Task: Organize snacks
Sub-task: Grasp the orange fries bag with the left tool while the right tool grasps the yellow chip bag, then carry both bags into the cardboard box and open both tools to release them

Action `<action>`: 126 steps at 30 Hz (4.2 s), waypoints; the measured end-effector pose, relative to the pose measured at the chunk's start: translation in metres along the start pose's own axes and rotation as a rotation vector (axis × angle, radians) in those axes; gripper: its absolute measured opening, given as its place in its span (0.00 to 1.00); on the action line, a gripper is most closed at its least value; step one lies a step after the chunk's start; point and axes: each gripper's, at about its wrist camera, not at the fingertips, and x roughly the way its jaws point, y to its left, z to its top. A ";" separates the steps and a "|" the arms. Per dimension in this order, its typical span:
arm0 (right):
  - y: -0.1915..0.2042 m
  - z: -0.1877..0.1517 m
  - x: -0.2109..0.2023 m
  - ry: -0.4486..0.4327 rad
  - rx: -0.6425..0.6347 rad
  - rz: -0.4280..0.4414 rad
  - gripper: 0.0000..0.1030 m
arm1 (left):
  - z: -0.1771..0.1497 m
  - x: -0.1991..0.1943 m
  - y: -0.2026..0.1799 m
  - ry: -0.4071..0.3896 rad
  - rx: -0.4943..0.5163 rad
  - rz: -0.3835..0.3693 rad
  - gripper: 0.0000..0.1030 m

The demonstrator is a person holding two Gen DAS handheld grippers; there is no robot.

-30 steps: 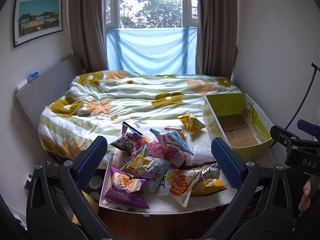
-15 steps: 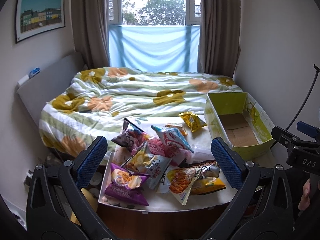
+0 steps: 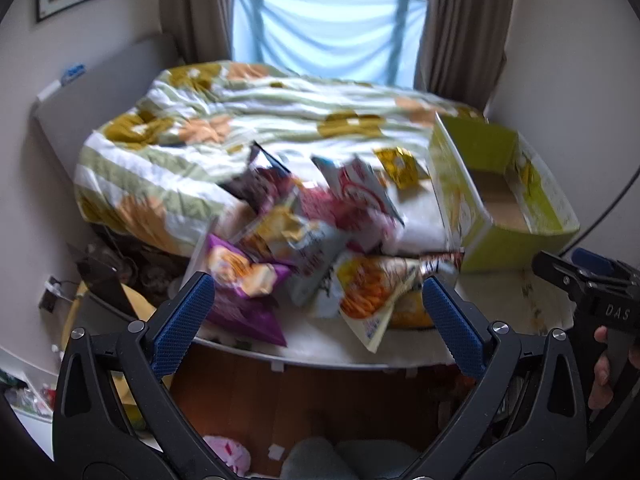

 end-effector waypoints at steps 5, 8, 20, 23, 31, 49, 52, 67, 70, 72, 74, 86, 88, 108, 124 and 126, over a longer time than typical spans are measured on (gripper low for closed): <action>-0.013 -0.013 0.039 0.081 0.032 0.060 1.00 | -0.020 0.045 -0.025 0.070 0.093 -0.024 1.00; -0.015 -0.018 0.057 0.111 0.054 0.083 1.00 | -0.027 0.075 -0.037 0.119 0.139 -0.039 0.99; -0.022 -0.033 0.122 0.172 0.171 0.127 0.99 | -0.030 0.160 -0.053 0.187 0.231 -0.058 0.97; -0.021 -0.035 0.133 0.187 0.184 0.129 0.99 | -0.030 0.174 -0.055 0.199 0.243 -0.068 0.96; -0.018 -0.038 0.153 0.226 0.234 0.150 0.97 | -0.033 0.199 -0.058 0.246 0.242 -0.096 0.79; -0.001 -0.041 0.180 0.279 0.220 0.192 0.63 | -0.034 0.187 -0.047 0.258 0.254 -0.148 0.56; 0.003 -0.041 0.175 0.271 0.198 0.189 0.52 | -0.035 0.180 -0.046 0.257 0.254 -0.167 0.54; 0.014 -0.018 0.095 0.156 0.107 0.104 0.48 | -0.017 0.105 -0.044 0.196 0.264 -0.268 0.41; 0.016 -0.010 0.075 0.121 0.104 0.089 0.48 | -0.005 0.085 -0.042 0.150 0.270 -0.296 0.41; 0.018 -0.006 0.062 0.095 0.102 0.075 0.48 | 0.005 0.071 -0.040 0.123 0.271 -0.326 0.41; 0.018 -0.001 0.051 0.071 0.106 0.063 0.48 | 0.015 0.058 -0.041 0.093 0.278 -0.345 0.41; -0.020 0.053 0.000 -0.075 0.158 -0.010 0.48 | 0.110 0.034 -0.081 -0.098 0.302 -0.420 0.41; -0.032 0.065 -0.001 -0.086 0.157 -0.027 0.48 | 0.126 0.039 -0.095 -0.121 0.302 -0.428 0.41; -0.188 0.165 0.066 0.021 0.126 0.003 0.48 | 0.228 0.198 -0.283 0.061 0.220 -0.377 0.49; -0.210 0.162 0.090 0.109 0.127 0.027 0.48 | 0.193 0.205 -0.265 0.140 0.176 -0.209 0.98; -0.209 0.168 0.090 0.100 0.125 0.032 0.49 | 0.194 0.198 -0.260 0.133 0.167 -0.202 0.98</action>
